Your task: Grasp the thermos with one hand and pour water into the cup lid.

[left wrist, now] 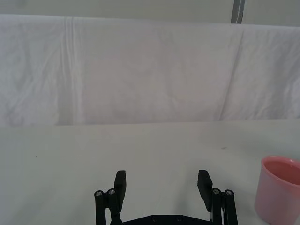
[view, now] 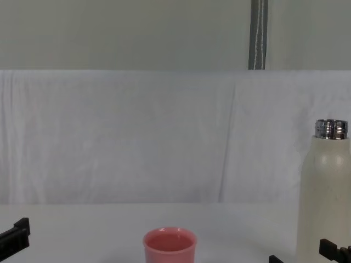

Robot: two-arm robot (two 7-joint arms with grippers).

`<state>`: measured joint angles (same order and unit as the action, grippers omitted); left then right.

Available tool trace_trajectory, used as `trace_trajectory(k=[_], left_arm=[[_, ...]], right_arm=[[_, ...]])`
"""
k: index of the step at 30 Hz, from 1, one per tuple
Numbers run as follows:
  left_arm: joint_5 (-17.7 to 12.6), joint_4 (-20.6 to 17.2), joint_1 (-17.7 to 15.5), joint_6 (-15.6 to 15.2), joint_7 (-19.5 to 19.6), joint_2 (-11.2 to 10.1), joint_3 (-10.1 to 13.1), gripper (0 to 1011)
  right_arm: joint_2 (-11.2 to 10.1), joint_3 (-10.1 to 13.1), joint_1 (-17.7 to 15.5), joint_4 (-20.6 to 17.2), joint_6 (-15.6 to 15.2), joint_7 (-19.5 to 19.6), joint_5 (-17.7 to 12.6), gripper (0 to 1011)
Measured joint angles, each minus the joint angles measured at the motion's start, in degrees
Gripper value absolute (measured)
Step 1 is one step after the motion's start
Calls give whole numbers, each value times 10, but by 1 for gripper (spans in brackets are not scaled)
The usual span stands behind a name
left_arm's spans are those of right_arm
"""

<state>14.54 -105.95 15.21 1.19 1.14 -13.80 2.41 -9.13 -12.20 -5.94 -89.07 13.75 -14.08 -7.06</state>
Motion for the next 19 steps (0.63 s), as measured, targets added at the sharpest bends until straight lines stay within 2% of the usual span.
trace_trajectory(k=[19], left_arm=[[0,0,0,0,0,0,0,1001]], right_arm=[[0,1,0,0,-1,1,0,1001]])
